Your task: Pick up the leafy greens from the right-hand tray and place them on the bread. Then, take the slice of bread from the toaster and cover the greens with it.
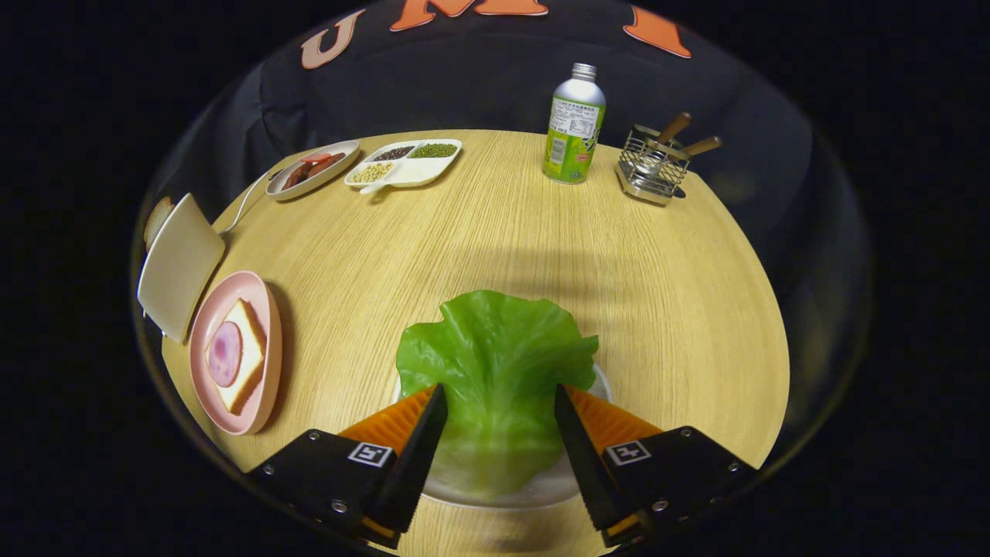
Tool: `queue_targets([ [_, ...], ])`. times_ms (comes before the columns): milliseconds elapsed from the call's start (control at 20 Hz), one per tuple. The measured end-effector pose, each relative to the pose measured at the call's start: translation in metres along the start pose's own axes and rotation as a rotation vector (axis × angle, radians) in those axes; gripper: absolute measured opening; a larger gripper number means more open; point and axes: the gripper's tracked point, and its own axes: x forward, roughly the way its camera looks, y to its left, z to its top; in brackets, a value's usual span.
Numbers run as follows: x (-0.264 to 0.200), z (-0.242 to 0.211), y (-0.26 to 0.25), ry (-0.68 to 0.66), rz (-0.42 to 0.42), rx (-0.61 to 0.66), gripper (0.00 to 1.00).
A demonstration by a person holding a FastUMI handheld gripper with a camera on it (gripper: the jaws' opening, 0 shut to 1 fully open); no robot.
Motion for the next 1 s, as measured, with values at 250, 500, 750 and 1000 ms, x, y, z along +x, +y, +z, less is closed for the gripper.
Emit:
queue_targets([
  [250, 0.0, 0.001, 0.01, -0.023, 0.02, -0.047, 0.55],
  [500, -0.001, 0.001, 0.02, -0.038, 0.03, -0.084, 0.19],
  [750, -0.01, 0.01, 0.017, -0.078, 0.033, -0.044, 0.06],
  [1000, -0.036, 0.027, 0.032, -0.169, 0.085, -0.02, 0.05],
])
